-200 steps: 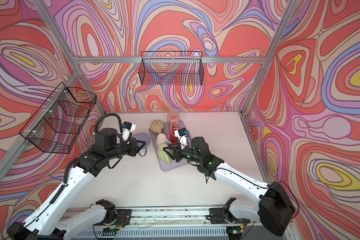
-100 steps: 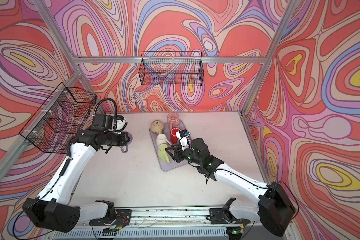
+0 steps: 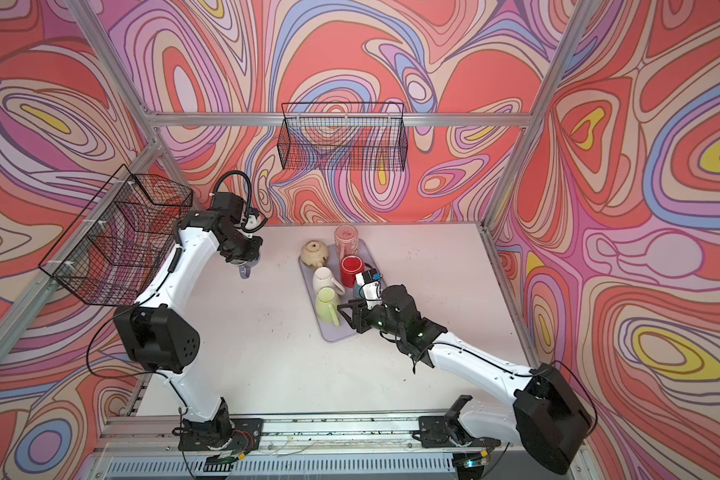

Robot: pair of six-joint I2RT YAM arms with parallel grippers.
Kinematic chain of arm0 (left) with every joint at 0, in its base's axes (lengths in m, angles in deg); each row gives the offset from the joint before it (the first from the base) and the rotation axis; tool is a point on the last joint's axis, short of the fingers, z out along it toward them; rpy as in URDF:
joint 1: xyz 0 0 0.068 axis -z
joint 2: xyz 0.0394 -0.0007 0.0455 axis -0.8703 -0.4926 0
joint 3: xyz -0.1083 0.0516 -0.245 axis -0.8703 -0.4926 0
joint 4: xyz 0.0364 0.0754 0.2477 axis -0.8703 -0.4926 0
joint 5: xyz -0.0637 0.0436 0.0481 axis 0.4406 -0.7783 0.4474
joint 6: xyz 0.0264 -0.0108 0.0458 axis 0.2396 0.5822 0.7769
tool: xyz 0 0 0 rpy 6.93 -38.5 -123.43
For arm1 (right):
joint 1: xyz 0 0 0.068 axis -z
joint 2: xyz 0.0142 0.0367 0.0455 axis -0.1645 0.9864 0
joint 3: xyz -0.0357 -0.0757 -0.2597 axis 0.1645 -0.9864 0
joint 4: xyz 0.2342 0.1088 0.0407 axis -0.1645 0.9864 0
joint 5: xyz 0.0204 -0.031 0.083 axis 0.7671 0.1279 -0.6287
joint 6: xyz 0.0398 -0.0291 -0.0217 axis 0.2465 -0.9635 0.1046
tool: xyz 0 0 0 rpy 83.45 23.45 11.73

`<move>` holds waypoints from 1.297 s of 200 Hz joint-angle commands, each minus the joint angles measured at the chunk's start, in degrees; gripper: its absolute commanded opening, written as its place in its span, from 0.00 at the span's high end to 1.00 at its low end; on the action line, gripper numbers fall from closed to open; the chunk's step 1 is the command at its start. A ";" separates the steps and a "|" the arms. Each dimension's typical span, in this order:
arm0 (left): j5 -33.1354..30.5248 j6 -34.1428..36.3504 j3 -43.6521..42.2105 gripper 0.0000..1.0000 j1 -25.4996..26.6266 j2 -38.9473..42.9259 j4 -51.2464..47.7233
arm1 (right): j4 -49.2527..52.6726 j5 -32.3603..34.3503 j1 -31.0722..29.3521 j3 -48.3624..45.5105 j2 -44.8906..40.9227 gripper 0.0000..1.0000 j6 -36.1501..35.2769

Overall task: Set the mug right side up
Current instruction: 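Lower the lavender mug upright onto the table beside the tray with the left gripper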

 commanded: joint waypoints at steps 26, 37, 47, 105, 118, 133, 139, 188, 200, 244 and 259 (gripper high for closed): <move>-4.52 3.33 10.18 1.00 -1.35 -10.67 -5.38 | 1.92 1.46 -0.20 -1.94 -2.96 0.54 0.78; -5.63 3.58 11.99 1.00 -1.39 -12.89 -5.46 | 2.17 1.46 -0.25 -2.24 -3.46 0.54 1.18; -5.41 3.87 13.77 1.00 -1.53 -14.64 -5.58 | 2.43 1.53 -0.20 -2.45 -3.89 0.54 1.49; -3.90 4.66 25.00 1.00 -3.59 -25.48 -8.27 | 3.02 2.06 -0.20 -3.43 -4.74 0.54 3.14; -3.54 4.66 26.18 1.00 -4.51 -26.98 -8.42 | 2.99 2.08 -0.20 -3.68 -4.74 0.54 3.42; -3.59 4.93 27.30 1.00 -5.27 -28.54 -8.89 | 3.02 2.16 -0.27 -3.83 -4.59 0.54 3.73; -3.51 5.02 27.55 1.00 -5.53 -28.93 -8.91 | 3.08 2.23 -0.18 -3.87 -4.42 0.54 3.70; -3.26 5.03 27.77 1.00 -7.85 -31.28 -8.18 | 1.56 1.55 -0.18 -2.75 -0.51 0.54 3.96; -3.05 5.06 27.80 1.00 -8.30 -31.79 -7.95 | 0.81 1.17 -0.20 -2.51 0.65 0.54 4.11; -3.02 4.95 28.44 1.00 -9.44 -33.71 -7.71 | -1.23 -0.07 -0.20 -1.64 4.31 0.54 4.85; -2.24 4.97 28.90 0.99 -9.80 -34.14 -7.81 | -1.36 -0.18 -0.20 -1.38 5.13 0.54 5.00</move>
